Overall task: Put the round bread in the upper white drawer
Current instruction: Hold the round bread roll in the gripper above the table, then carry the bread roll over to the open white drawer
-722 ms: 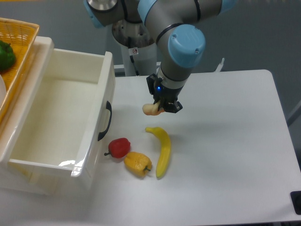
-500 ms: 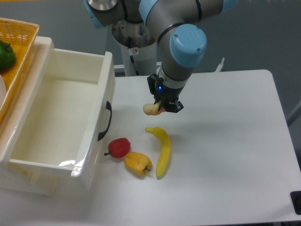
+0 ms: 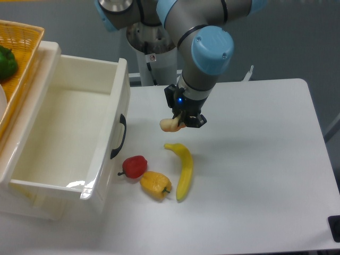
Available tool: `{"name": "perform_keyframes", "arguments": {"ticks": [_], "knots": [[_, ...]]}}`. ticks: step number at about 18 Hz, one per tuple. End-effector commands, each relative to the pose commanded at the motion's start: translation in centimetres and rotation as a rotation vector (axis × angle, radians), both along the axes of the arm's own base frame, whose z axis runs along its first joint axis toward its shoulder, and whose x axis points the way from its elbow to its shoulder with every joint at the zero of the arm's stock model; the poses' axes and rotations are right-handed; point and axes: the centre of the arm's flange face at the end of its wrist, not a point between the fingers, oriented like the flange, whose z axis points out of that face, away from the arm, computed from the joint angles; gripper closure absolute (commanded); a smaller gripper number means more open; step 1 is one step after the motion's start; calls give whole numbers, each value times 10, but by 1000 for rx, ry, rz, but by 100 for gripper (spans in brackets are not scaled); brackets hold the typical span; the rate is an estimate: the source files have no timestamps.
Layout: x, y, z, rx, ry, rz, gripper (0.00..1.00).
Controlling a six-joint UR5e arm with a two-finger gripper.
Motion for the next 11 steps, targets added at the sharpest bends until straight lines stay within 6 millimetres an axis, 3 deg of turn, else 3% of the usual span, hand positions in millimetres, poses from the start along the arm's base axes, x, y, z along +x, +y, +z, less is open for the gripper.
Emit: {"name": "perform_keyframes", "arguments": {"ticks": [11], "knots": [[3, 7, 16, 54, -37, 115, 75]]}}
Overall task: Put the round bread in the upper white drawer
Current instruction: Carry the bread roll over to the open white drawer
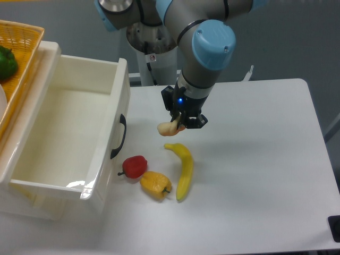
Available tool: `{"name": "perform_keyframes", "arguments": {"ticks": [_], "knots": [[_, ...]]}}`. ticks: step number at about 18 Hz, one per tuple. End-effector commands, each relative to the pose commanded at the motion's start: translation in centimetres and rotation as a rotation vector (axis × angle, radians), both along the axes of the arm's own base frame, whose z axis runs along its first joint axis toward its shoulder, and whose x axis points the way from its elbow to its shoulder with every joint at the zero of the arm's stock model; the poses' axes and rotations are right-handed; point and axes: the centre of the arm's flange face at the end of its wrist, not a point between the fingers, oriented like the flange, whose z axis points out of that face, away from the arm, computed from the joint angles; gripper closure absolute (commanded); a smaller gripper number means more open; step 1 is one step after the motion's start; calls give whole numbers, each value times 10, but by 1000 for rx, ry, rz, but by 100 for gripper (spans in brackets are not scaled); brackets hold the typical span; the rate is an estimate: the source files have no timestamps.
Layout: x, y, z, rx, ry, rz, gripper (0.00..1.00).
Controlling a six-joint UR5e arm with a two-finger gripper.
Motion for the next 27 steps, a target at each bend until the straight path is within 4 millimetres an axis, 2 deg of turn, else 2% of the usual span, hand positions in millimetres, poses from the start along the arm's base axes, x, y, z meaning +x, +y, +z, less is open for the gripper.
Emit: {"name": "perform_keyframes", "arguments": {"ticks": [10, 16, 22, 27], "knots": [[29, -1, 51, 171, -109, 172, 75], [38, -10, 78, 259, -199, 298, 73], [62, -15, 106, 321, -233, 311, 73], [94, -9, 110, 312, -250, 284, 73]]}}
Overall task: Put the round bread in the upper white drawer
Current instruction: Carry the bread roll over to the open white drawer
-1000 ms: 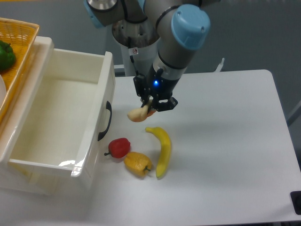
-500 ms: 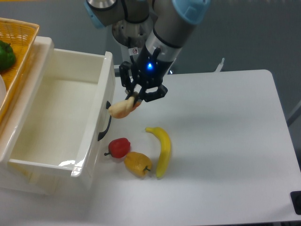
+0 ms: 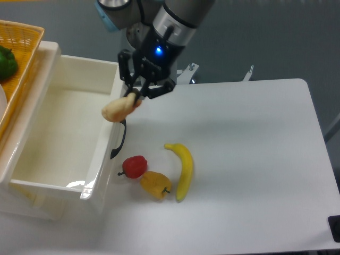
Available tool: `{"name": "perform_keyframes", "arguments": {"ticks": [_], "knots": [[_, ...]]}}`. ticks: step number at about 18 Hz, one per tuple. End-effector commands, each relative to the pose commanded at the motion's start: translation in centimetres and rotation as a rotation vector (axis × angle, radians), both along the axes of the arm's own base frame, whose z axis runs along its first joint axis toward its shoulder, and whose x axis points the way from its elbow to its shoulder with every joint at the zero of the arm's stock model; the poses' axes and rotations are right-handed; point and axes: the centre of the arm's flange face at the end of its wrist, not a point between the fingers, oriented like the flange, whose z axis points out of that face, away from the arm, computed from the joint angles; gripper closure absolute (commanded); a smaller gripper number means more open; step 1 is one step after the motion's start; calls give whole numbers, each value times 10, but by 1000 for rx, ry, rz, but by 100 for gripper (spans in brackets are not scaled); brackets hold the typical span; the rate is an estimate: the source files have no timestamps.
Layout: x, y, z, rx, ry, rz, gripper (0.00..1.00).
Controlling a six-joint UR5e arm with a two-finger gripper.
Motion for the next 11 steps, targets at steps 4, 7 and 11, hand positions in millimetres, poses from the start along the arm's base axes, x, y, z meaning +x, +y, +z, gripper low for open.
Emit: {"name": "perform_keyframes", "arguments": {"ticks": [4, 7, 11], "knots": [[23, 13, -1, -4, -3, -46, 73], [32, 19, -7, -22, -19, -45, 73], [44, 26, -14, -38, -33, -62, 73]]}}
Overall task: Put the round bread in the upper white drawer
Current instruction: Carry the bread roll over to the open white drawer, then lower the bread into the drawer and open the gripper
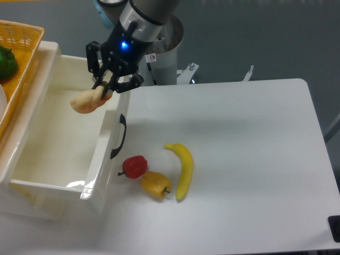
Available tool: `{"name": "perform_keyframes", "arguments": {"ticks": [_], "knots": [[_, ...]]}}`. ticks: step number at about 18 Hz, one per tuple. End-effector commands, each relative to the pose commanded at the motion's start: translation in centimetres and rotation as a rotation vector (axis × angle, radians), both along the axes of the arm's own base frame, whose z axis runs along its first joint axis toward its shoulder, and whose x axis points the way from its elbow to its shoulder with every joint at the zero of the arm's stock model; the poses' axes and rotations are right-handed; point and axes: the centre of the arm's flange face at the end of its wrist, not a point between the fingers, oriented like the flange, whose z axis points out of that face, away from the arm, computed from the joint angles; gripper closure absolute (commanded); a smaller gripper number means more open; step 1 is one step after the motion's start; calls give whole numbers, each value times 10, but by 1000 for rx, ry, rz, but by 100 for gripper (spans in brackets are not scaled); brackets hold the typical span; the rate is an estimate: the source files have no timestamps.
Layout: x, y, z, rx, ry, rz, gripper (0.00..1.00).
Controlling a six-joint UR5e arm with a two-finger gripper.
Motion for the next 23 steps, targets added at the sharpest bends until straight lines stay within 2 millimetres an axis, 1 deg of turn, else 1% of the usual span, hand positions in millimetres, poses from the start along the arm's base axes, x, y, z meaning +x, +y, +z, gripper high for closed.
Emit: {"name": "perform_keyframes", "arguments": {"ticks": [2, 4, 7, 8, 12, 14, 20, 23], "knots": [[7, 4, -6, -10, -8, -17, 73], [11, 3, -13, -16, -12, -25, 73], [22, 8, -23, -51, 8, -59, 73], [26, 9, -24, -61, 19, -70, 73], [30, 9, -29, -94, 44, -81, 72], [36, 12, -35, -102, 38, -96, 69], [53, 23, -44, -115, 30, -136, 69], [57, 26, -47, -127, 34, -147, 69]]}}
